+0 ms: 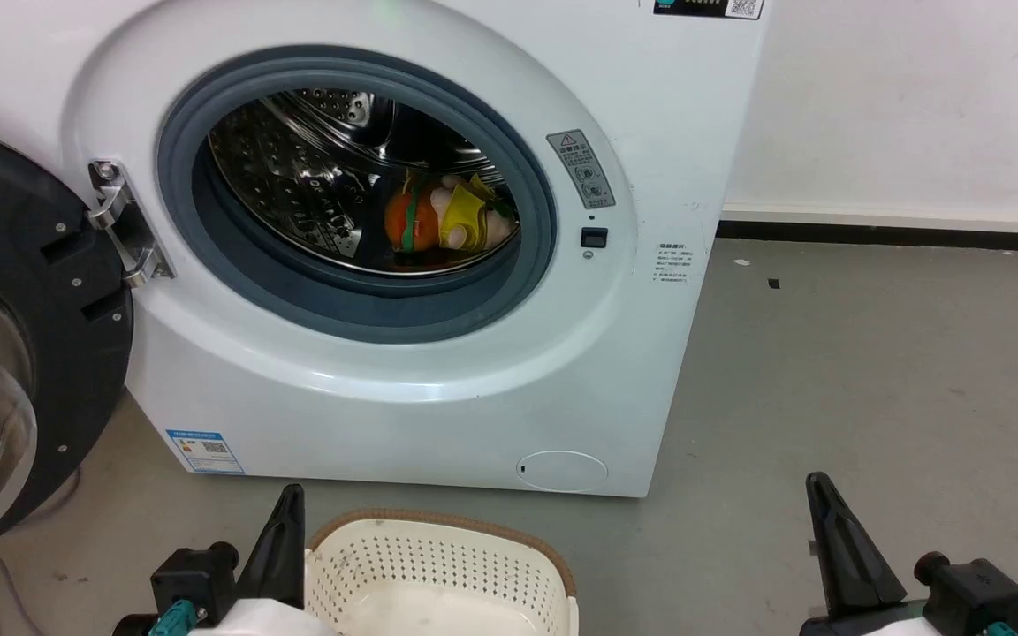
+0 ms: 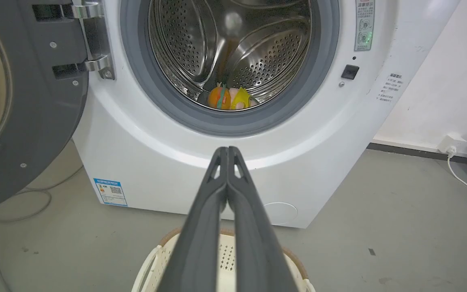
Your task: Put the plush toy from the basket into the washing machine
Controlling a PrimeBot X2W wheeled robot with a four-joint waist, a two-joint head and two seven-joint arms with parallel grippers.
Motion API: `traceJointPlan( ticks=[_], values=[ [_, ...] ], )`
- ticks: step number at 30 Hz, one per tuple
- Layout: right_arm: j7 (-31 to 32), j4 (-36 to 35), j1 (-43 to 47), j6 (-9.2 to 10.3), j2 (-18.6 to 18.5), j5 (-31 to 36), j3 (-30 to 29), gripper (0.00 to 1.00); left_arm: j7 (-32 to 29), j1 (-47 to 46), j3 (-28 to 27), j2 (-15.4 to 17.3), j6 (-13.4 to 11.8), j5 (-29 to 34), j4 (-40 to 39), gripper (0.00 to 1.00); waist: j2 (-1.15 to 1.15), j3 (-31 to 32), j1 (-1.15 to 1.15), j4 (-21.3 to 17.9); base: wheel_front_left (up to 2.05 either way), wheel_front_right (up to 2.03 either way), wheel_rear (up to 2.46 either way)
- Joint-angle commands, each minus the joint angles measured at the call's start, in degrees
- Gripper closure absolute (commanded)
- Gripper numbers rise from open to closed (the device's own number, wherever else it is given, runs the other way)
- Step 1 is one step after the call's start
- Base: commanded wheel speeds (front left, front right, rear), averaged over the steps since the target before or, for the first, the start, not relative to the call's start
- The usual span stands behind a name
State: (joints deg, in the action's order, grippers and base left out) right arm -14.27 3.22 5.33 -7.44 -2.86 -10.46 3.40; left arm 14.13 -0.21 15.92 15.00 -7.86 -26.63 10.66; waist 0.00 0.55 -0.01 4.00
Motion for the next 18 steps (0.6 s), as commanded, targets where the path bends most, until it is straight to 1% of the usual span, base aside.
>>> traceJointPlan(
  ticks=[1, 18],
  values=[
    [0.3, -0.16, -0.27, 0.0, 0.0, 0.52, -0.13, 1.0, -0.24, 0.01, -0.49, -0.43, 0.37, 1.04, -0.46, 1.0, 0.0, -0.01, 0.01, -0.06, 0.0, 0.0, 0.0],
    [2.41, -0.62, -1.04, -0.01, 0.0, 2.03, -0.63, 1.0, -2.34, 0.04, -2.83, -2.2, 1.51, 4.92, -2.0, 1.0, 0.0, -0.09, 0.01, -0.65, 0.0, 0.0, 0.0]
  ],
)
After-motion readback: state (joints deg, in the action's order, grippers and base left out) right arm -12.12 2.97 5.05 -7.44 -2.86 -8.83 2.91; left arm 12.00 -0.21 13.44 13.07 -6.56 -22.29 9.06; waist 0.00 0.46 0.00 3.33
